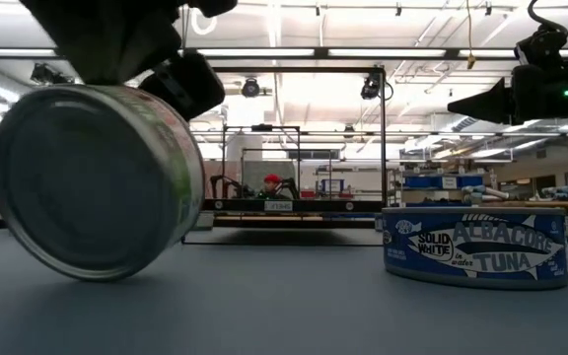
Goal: Stack canned seafood by type on shelf
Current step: Put the green tuna can on the shelf
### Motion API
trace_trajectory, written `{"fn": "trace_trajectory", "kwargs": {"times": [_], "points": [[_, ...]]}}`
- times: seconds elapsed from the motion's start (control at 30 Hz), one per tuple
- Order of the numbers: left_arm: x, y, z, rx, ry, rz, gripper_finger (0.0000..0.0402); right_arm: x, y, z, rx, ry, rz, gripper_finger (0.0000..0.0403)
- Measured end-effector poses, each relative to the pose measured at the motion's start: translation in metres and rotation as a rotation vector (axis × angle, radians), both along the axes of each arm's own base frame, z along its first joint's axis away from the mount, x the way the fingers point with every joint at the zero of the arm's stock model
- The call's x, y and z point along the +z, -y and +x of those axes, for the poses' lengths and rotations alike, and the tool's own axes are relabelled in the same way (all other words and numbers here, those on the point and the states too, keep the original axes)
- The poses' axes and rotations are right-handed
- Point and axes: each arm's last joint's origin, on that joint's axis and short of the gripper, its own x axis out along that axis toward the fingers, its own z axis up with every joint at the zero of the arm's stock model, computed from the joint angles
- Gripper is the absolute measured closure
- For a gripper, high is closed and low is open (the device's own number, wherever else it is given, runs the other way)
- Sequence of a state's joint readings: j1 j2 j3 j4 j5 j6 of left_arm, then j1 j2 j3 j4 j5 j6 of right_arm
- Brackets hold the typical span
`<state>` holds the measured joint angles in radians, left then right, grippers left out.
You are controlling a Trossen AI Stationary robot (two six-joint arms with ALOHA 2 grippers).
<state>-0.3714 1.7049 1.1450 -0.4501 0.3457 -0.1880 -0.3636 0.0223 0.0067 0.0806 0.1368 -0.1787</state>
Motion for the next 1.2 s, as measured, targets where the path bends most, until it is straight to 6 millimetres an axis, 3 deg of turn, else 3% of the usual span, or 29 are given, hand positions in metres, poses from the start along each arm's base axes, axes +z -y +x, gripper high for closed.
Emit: {"fn": "trace_trajectory", "kwargs": {"times": [0.5,0.9,1.2], "points": [[-0.003,-0.004,0.001,0.042,0.035,0.119,0.0377,0.000,0.000,0.000,0.000,0.000,0.000,0.0371],[0.018,-0.005,0.006,0.036,0.062,0.293,0.0293,0.000,0.000,0.000,0.000,0.000,0.000,0.0373],[0.024,0.003,0.004,0.038,0.060,0.281,0.0232,0.000,0.000,0.000,0.000,0.000,0.000,0.0374]]}}
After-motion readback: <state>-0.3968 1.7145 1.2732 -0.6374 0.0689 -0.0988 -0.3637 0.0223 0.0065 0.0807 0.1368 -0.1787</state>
